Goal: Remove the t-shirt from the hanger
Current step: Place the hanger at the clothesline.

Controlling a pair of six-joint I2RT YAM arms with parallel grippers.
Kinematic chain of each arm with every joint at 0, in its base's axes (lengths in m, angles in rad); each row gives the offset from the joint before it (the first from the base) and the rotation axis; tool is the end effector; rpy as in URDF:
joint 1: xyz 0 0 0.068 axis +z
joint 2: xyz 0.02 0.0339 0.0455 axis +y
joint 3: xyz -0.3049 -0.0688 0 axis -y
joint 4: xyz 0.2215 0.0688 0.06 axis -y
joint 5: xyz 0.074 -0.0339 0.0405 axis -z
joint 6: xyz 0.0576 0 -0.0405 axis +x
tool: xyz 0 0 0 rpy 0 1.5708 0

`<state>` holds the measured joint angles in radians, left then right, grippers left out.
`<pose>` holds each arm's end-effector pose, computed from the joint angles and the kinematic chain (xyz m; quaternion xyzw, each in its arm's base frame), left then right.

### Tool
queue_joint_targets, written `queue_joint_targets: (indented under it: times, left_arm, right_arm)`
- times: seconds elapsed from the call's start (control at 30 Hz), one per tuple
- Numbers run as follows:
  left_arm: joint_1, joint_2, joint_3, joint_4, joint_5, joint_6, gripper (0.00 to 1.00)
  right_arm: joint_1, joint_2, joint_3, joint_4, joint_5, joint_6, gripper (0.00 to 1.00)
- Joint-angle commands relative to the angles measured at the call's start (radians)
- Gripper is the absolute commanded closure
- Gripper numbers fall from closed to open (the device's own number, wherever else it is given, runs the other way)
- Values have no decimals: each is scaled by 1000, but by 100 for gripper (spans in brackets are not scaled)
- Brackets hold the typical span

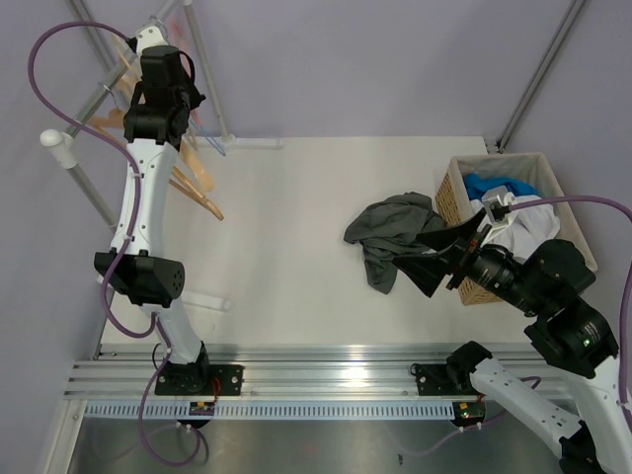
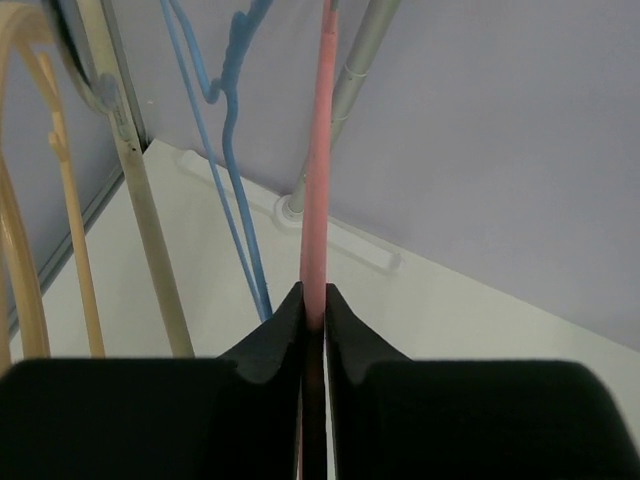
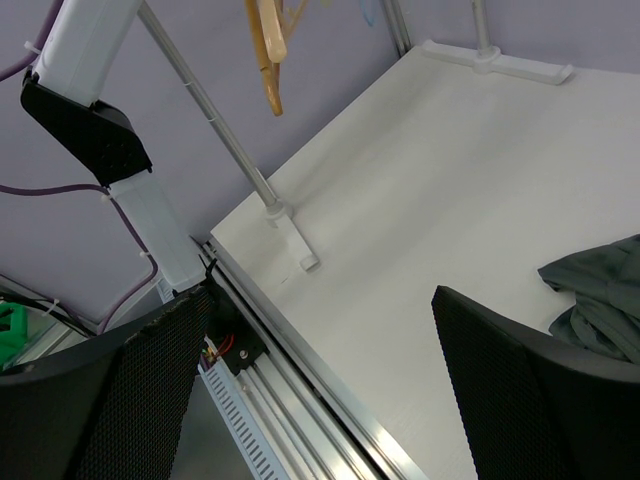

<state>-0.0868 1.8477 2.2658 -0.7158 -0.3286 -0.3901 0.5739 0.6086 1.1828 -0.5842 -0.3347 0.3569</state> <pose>0.4044 -0.0165 0.5139 -0.2160 0.7695 -0.0107 0.6009 0.0331 0.0439 0.4572 -0.1924 0.6839 0.4171 0.5668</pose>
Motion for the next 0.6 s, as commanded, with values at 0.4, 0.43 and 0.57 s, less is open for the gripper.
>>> queue_joint_targets:
  times: [0.4, 0.43, 0.57]
  left_arm:
    - [5, -71, -2, 56, 83, 13, 38]
    - [5, -77, -5, 56, 91, 13, 33]
    - [5, -123, -5, 56, 209, 17, 6]
  right_arm:
    - [3, -7, -2, 41, -12, 5, 0]
    - [3, -9, -2, 40, -10, 5, 0]
    - [3, -12, 0, 40, -17, 7, 1]
